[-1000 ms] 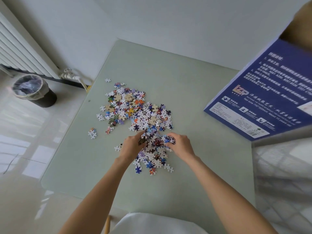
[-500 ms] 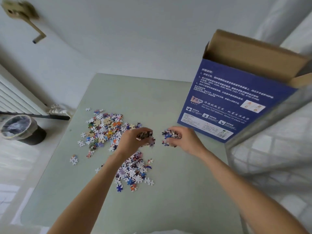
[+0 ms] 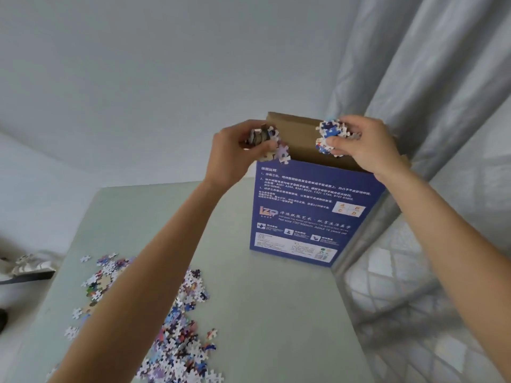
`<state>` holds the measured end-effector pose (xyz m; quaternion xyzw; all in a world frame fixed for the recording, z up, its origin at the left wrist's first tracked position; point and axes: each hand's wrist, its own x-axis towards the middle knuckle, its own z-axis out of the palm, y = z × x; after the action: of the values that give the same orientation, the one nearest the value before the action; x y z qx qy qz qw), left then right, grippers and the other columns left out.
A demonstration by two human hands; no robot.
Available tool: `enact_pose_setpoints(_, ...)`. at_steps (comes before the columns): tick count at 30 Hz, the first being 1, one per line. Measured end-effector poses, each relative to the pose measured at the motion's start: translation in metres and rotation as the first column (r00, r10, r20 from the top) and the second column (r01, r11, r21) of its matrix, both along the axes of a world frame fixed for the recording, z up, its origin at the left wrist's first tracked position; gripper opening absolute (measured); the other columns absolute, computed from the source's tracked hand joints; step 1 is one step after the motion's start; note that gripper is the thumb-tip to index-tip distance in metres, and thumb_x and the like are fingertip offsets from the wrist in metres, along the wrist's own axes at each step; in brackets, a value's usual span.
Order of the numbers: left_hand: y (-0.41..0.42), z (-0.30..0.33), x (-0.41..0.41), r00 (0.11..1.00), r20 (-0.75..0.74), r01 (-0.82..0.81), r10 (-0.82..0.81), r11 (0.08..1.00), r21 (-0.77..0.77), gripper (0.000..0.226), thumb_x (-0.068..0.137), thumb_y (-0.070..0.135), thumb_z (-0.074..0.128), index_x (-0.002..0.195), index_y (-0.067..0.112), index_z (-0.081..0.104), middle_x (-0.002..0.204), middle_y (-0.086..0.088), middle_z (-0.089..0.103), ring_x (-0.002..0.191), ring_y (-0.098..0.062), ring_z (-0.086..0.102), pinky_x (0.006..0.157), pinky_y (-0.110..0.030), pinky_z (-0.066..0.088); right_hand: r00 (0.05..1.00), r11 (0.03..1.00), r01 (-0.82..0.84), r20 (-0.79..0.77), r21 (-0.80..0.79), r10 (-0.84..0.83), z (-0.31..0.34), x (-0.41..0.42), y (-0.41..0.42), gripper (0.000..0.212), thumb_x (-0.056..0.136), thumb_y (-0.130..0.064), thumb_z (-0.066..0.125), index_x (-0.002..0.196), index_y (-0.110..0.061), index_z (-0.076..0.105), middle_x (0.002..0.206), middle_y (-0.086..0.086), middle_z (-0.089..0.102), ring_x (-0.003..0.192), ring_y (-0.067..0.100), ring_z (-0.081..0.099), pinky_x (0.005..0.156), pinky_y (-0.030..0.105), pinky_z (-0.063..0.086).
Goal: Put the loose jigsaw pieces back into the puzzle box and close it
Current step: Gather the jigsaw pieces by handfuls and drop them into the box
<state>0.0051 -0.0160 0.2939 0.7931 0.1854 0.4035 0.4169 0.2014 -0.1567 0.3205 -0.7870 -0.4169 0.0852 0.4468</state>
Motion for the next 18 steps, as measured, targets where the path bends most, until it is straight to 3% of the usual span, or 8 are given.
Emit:
enact_pose_setpoints(2, 0.006, 0.01, 0.022, 1.0, 0.009, -0.015, 0.014, 0.996, 0.089, 0.027, 0.078, 0.02, 0.073, 0.104, 0.015, 0.068, 0.088, 0.004, 0.07, 0.08, -0.009, 0.067, 0.073, -0.027, 0.056, 0.98, 0.994, 0.038, 0.199, -0.107, -0.016, -0.004, 0.008, 0.002, 0.04, 0.082, -0.022, 0.071, 0.12, -0.015, 0.061, 0.112, 0.002, 0.066, 0.098, 0.013, 0.061, 0.083, 0.027, 0.049)
enact_pose_setpoints(4, 0.012, 0.012, 0.04, 1.0, -0.022, -0.016, 0.02, 0.982, 0.186, 0.028, 0.079, 0.021, 0.072, 0.106, 0.02, 0.068, 0.089, 0.009, 0.068, 0.082, -0.006, 0.065, 0.075, -0.027, 0.055, 0.96, 0.986, 0.025, 0.278, -0.162, 0.021, -0.008, 0.012, 0.005, 0.038, 0.083, -0.021, 0.07, 0.119, -0.013, 0.061, 0.108, 0.004, 0.067, 0.09, 0.012, 0.061, 0.073, 0.02, 0.046)
enact_pose_setpoints(6, 0.016, 0.011, 0.052, 0.995, -0.099, 0.015, 0.015, 0.956, 0.292, 0.028, 0.08, 0.022, 0.07, 0.108, 0.022, 0.067, 0.094, 0.007, 0.07, 0.085, -0.011, 0.066, 0.077, -0.029, 0.054, 0.967, 0.974, -0.043, 0.236, -0.223, 0.097, -0.011, 0.015, 0.006, 0.032, 0.082, -0.02, 0.071, 0.112, -0.015, 0.064, 0.101, 0.003, 0.068, 0.081, 0.013, 0.065, 0.069, 0.02, 0.051)
enact_pose_setpoints(9, 0.021, 0.007, 0.069, 0.966, -0.258, 0.112, -0.001, 0.902, 0.417, 0.031, 0.081, 0.018, 0.069, 0.112, 0.022, 0.066, 0.103, 0.0, 0.07, 0.094, -0.018, 0.065, 0.082, -0.022, 0.048, 0.953, 0.946, -0.067, 0.26, -0.317, 0.155, -0.015, 0.021, 0.01, 0.031, 0.08, -0.024, 0.073, 0.109, -0.017, 0.065, 0.1, 0.002, 0.069, 0.078, 0.016, 0.066, 0.075, 0.039, 0.056)
enact_pose_setpoints(14, 0.029, 0.0, 0.094, 0.881, -0.47, 0.313, -0.049, 0.806, 0.502, 0.033, 0.084, 0.019, 0.067, 0.117, 0.019, 0.062, 0.112, 0.002, 0.067, 0.092, -0.014, 0.06, 0.081, -0.021, 0.037, 0.961, 0.934, -0.072, 0.227, -0.351, 0.16, -0.014, 0.03, 0.015, 0.036, 0.078, -0.02, 0.075, 0.113, -0.019, 0.065, 0.101, -0.007, 0.06, 0.054, 0.002, 0.063, 0.056, 0.016, 0.048)
enact_pose_setpoints(18, 0.032, -0.004, 0.099, 0.855, -0.518, 0.324, 0.009, 0.77, 0.549, 0.032, 0.086, 0.031, 0.063, 0.116, 0.022, 0.06, 0.11, 0.003, 0.065, 0.096, -0.019, 0.059, 0.075, -0.029, 0.045, 0.964, 0.947, -0.124, 0.19, -0.295, 0.186, -0.013, 0.032, 0.014, 0.028, 0.078, -0.014, 0.075, 0.104, -0.02, 0.068, 0.091, -0.005, 0.068, 0.062, 0.013, 0.067, 0.061, 0.023, 0.057)
